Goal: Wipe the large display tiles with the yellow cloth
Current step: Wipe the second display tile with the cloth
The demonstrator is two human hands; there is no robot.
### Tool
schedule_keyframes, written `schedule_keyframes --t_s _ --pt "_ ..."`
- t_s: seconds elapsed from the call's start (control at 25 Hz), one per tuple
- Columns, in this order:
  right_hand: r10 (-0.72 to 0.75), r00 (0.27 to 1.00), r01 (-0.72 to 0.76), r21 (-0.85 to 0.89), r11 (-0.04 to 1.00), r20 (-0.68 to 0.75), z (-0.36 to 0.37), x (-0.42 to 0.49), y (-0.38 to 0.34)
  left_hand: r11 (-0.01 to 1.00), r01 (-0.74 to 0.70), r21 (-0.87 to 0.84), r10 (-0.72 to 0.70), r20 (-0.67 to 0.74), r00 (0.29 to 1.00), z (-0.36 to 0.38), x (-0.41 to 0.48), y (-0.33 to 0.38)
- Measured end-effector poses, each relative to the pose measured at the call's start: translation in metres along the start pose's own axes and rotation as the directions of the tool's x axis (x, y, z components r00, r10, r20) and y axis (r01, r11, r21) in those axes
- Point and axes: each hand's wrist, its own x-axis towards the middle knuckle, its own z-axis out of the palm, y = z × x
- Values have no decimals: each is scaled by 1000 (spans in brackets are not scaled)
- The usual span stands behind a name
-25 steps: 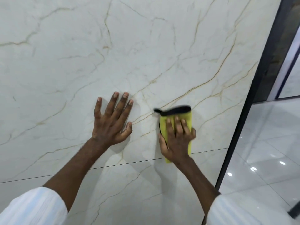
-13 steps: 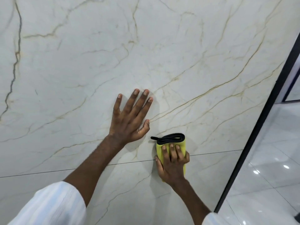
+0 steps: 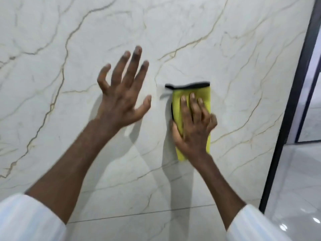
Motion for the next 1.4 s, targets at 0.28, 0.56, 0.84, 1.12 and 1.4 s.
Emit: schedule_keyframes --t_s 0.28,0.56,0.84,1.12,1.4 --pt "-103 991 106 -35 994 79 2 -75 10 996 -53 78 45 101 994 32 11 -18" --pt "-94 995 94 15 995 -28 -3 200 -8 996 -50 71 45 76 996 33 12 -18" --pt "-110 993 110 -8 994 -42 -3 172 -2 995 -95 -3 95 18 995 13 41 -38" --pt "-163 986 164 11 986 -38 0 275 3 994 -17 105 16 7 1000 24 135 -98" --pt "-100 995 100 23 995 -9 -4 376 -12 986 -14 166 20 -34 999 33 127 -96"
